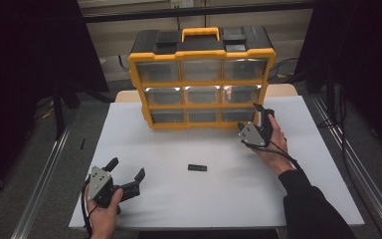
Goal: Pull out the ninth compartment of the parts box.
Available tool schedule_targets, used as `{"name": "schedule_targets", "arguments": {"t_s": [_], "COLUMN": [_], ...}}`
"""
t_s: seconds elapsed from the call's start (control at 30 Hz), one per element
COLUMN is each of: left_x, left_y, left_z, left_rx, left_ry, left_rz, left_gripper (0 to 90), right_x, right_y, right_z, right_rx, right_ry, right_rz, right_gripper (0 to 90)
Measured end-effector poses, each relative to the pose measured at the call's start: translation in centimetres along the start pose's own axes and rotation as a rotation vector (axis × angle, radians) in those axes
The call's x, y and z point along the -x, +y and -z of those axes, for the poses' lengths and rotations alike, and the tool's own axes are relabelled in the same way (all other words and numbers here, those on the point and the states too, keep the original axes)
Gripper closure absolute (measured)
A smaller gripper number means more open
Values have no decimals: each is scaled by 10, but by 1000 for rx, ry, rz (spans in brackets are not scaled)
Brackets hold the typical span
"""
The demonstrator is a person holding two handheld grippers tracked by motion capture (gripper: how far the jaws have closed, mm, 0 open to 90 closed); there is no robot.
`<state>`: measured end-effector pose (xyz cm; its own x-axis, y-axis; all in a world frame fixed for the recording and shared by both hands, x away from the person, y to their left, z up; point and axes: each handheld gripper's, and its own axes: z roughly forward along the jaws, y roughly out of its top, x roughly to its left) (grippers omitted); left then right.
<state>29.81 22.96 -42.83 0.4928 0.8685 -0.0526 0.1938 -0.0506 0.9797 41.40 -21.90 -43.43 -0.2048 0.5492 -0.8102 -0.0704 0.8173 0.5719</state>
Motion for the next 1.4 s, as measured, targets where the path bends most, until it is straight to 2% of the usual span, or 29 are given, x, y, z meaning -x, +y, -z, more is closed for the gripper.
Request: {"name": "schedule_targets", "arguments": {"t_s": [0.03, 0.07, 0.1, 0.13, 0.17, 0.2, 0.27, 0.3, 0.37, 0.47, 0.57, 0.63, 0.77, 0.83, 0.87, 1.0, 1.13, 1.23, 1.4], "left_x": [0, 0, 0, 0, 0, 0, 0, 0, 0, 0, 0, 0, 1, 1, 0, 0, 0, 0, 0], "left_y": [0, 0, 0, 0, 0, 0, 0, 0, 0, 0, 0, 0, 0, 0, 0, 0, 0, 0, 0], "left_z": [0, 0, 0, -1, -1, -1, -1, -1, -1, -1, -1, -1, -1, -1, -1, 0, -1, -1, -1], "left_rx": [0, -2, -2, -2, -2, -6, -7, -6, -6, -5, -3, -3, -7, -7, -8, -8, -8, -9, -8], "left_ry": [1, -1, -1, -1, -3, -5, -8, -8, -7, -8, -10, -10, -14, -16, -16, -13, -14, -14, -11], "left_rz": [2, 3, 3, 3, 5, -2, -3, -2, -2, 5, 5, 3, -6, -4, -3, -5, -5, -6, -8], "left_gripper": [24, 24, 24, 24, 24, 24, 24, 24, 24, 24, 24, 24, 24, 24, 24, 24, 24, 24, 24], "right_x": [0, 0, 0, 1, 1, 1, 0, -2, -3, -8, -9, -10, -14, -16, -17, -16, -14, -13, -15], "right_y": [-1, -2, -2, -1, -1, 0, 0, -1, -2, -4, -4, -4, -6, -6, -7, -7, -8, -8, -8], "right_z": [-1, -3, -3, -4, -4, -6, -7, -10, -10, -14, -15, -15, -16, -16, -16, -18, -18, -19, -21], "right_rx": [-4, -13, -13, -29, -29, -27, -32, -39, -45, -61, -69, -81, -102, -110, -123, -120, -146, -152, -158], "right_ry": [-8, -25, -25, -55, -55, -55, -54, -56, -58, -62, -69, -66, -63, -64, -69, -64, -62, -60, -72], "right_rz": [27, 74, 74, 169, 169, 222, 239, 277, 281, 313, 318, 339, 388, 380, 394, 416, 400, 402, 433], "right_gripper": [138, 154, 154, 169, 169, 196, 199, 216, 228, 257, 284, 368, 436, 442, 496, 554, 607, 622, 652]}}
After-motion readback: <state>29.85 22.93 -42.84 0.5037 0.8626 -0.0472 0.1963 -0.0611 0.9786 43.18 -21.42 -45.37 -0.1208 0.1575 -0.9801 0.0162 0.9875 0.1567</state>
